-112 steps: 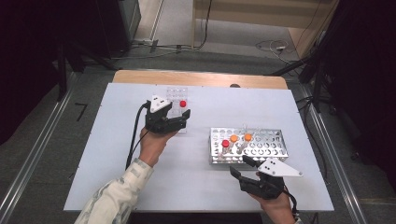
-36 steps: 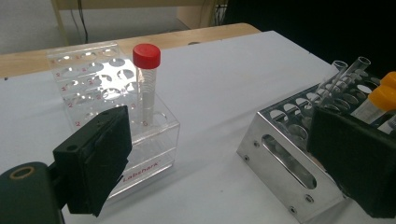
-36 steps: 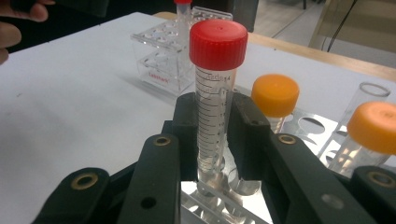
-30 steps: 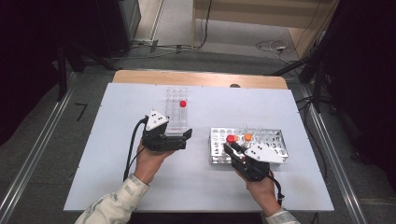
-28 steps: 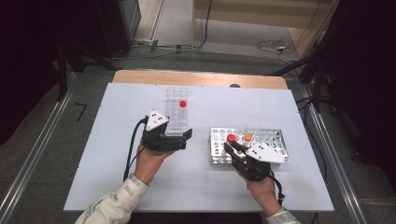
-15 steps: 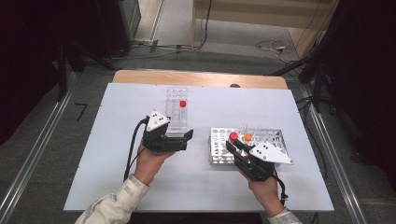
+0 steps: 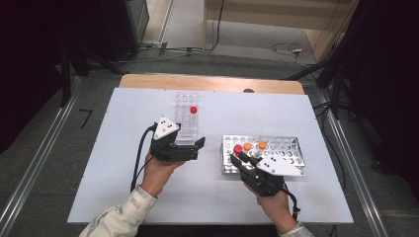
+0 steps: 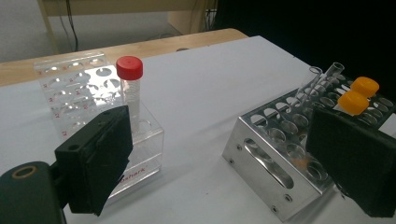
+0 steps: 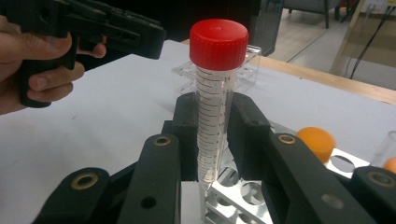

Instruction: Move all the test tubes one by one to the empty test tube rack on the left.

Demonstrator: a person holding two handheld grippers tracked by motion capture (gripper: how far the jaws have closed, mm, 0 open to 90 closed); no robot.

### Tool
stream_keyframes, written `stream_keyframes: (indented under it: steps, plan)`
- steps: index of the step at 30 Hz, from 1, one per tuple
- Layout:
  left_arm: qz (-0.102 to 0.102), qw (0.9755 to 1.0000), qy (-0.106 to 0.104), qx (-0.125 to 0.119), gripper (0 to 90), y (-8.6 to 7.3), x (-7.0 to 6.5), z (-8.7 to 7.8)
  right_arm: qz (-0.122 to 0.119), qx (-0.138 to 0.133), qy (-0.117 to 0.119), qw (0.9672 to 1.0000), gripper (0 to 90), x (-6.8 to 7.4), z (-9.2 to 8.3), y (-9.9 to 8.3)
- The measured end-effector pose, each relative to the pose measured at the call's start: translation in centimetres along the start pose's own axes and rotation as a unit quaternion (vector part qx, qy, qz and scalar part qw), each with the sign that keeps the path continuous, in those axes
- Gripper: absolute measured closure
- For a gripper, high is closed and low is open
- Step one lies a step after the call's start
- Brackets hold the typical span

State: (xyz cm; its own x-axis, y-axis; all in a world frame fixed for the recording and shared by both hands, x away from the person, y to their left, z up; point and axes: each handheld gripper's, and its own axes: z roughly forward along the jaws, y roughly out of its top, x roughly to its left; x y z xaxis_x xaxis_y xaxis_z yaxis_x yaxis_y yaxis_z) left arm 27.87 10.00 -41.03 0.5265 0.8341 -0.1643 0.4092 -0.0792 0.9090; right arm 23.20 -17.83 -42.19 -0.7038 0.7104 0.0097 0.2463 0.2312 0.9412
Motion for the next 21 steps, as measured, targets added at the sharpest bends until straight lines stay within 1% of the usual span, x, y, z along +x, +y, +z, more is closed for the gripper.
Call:
stream_keyframes:
  steps: [5, 12, 17, 21]
  plan:
    - [-0.001, 1.0, -0.002, -0.001, 7.9, 0.0, 0.0, -0.1, -0.002, 0.004, 0.014, 0.9999, 71.3, 0.7, 0.6, 0.0]
    - [0.001, 1.0, -0.007, -0.003, 7.9, 0.2, -0.3, -0.3, -0.006, 0.016, 0.025, 0.9995, 71.3, 1.3, 1.6, -0.3]
    - [0.004, 0.9998, -0.016, -0.008, 8.0, 0.4, -0.6, -0.7, -0.005, 0.03, 0.028, 0.9991, 71.4, 1.5, 2.8, -0.7]
    - [0.007, 0.9996, -0.026, -0.012, 9.4, 0.5, -1.1, -1.0, -0.005, 0.04, 0.025, 0.9989, 71.3, 1.5, 3.8, -1.0]
